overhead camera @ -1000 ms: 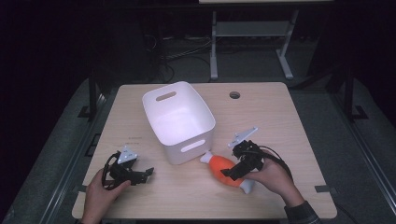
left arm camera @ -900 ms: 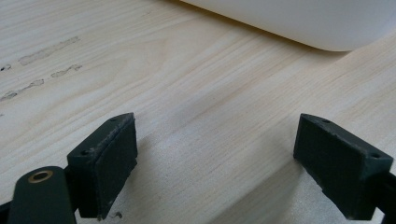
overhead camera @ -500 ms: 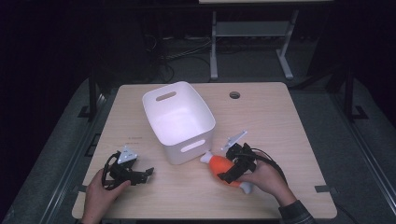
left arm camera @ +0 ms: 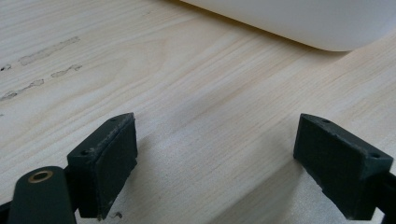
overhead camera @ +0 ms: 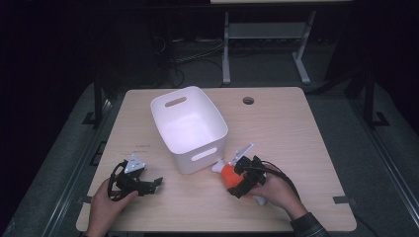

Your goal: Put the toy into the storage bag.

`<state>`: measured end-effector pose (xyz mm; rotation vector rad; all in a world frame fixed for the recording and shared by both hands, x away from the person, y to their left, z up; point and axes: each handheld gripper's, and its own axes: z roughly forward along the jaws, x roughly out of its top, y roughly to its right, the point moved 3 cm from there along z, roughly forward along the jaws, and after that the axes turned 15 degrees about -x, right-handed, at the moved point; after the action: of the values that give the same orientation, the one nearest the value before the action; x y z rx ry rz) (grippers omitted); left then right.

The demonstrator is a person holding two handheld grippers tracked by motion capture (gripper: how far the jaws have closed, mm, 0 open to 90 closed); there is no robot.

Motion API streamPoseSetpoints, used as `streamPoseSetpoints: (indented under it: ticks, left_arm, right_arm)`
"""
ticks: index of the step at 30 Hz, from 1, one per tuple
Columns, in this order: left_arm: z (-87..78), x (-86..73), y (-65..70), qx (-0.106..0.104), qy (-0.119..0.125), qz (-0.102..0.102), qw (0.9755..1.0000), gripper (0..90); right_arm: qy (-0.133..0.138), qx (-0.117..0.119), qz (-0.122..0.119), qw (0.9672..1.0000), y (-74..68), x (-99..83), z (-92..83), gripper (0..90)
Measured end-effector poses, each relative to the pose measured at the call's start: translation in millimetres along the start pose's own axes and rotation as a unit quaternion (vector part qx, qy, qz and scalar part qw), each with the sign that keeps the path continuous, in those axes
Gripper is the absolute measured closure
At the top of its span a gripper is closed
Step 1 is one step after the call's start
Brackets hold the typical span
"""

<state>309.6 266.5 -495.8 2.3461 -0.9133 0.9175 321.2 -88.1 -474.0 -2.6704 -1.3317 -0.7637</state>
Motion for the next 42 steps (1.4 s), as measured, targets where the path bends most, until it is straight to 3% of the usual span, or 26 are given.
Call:
streamPoseSetpoints:
  ticks: [9, 13, 26, 42]
  left_arm:
    - [0.1, 0.0, 0.0, 0.000, 0.001, 0.000, 1.0000, 12.9]
    - [0.1, 0.0, 0.0, 0.000, 0.001, 0.000, 1.0000, 12.9]
    - [0.1, 0.0, 0.0, 0.000, 0.001, 0.000, 1.0000, 12.9]
    - [0.0, 0.0, 0.0, 0.000, 0.000, 0.000, 1.0000, 12.9]
  right_arm:
    - [-0.009, -0.004, 0.002, 0.9999, -3.3, -1.1, 6.1, 3.3]
    - [-0.004, -0.011, 0.004, 0.9999, -3.8, -0.6, 4.7, 13.7]
    - [-0.007, -0.002, 0.010, 0.9999, -2.3, -2.1, 0.6, 20.6]
    - [-0.011, 0.003, 0.022, 0.9997, 2.5, -3.7, -9.0, 21.6]
